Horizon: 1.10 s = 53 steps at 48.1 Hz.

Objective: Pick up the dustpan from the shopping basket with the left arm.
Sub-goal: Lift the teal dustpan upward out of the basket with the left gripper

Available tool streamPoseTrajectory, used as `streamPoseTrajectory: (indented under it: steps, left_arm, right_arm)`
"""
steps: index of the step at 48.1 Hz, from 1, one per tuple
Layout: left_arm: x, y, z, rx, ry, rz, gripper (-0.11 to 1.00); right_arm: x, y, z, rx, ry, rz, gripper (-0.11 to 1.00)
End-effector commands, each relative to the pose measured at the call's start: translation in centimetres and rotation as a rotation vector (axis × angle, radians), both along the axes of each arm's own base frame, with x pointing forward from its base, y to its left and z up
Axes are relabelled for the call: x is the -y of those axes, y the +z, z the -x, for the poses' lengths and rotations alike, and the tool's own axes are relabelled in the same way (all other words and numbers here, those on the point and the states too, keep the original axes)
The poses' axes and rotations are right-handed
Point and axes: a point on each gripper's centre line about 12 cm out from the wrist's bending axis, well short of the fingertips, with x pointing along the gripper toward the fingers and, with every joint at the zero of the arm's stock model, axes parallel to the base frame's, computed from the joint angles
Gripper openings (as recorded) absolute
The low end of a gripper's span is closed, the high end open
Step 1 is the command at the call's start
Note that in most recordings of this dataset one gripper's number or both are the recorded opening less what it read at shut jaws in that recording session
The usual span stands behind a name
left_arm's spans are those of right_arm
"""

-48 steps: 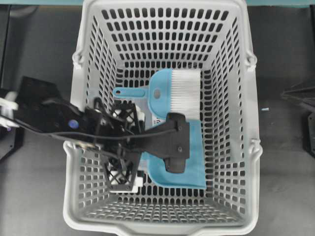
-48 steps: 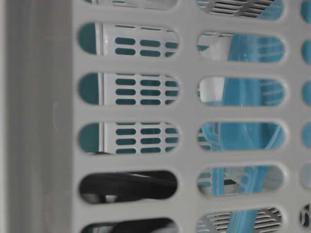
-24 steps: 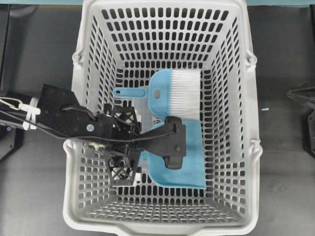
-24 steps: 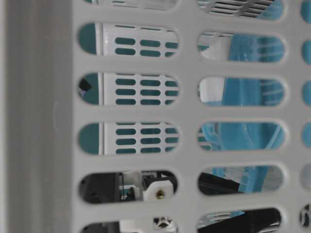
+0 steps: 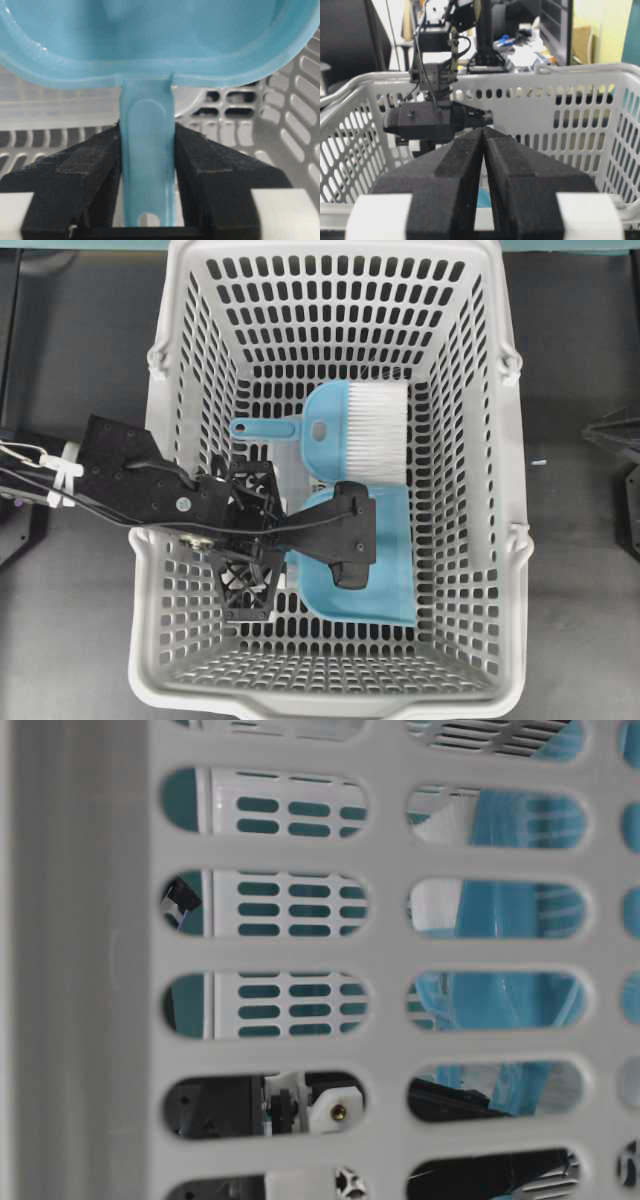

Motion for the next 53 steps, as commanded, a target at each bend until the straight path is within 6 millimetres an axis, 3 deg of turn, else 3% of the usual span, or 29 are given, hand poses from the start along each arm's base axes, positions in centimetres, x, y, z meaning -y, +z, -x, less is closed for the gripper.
streamPoseTrajectory:
  steps: [1,29,38,53]
  left_arm:
    - [0.1,2.7,-0.1,0.066,-0.004,0.008,0.3]
    - [-1.3,16.9,1.6,0.187,0.036,0.026,0.3]
    - [-1.6,19.0,2.4,0.154,0.046,0.02,0.3]
    - [-2.1,19.9,2.8,0.171,0.057,0.022,0.3]
  right_arm:
    - [0.0,0.2,-0.1,0.006,-0.002,-0.005,0.0]
    - [0.0,-0.1,0.1,0.003,-0.002,-0.005,0.0]
    - [0.0,-0.1,0.2,0.008,-0.002,-0.005,0.0]
    - [0.0,0.0,0.4,0.017,-0.002,-0.005,0.0]
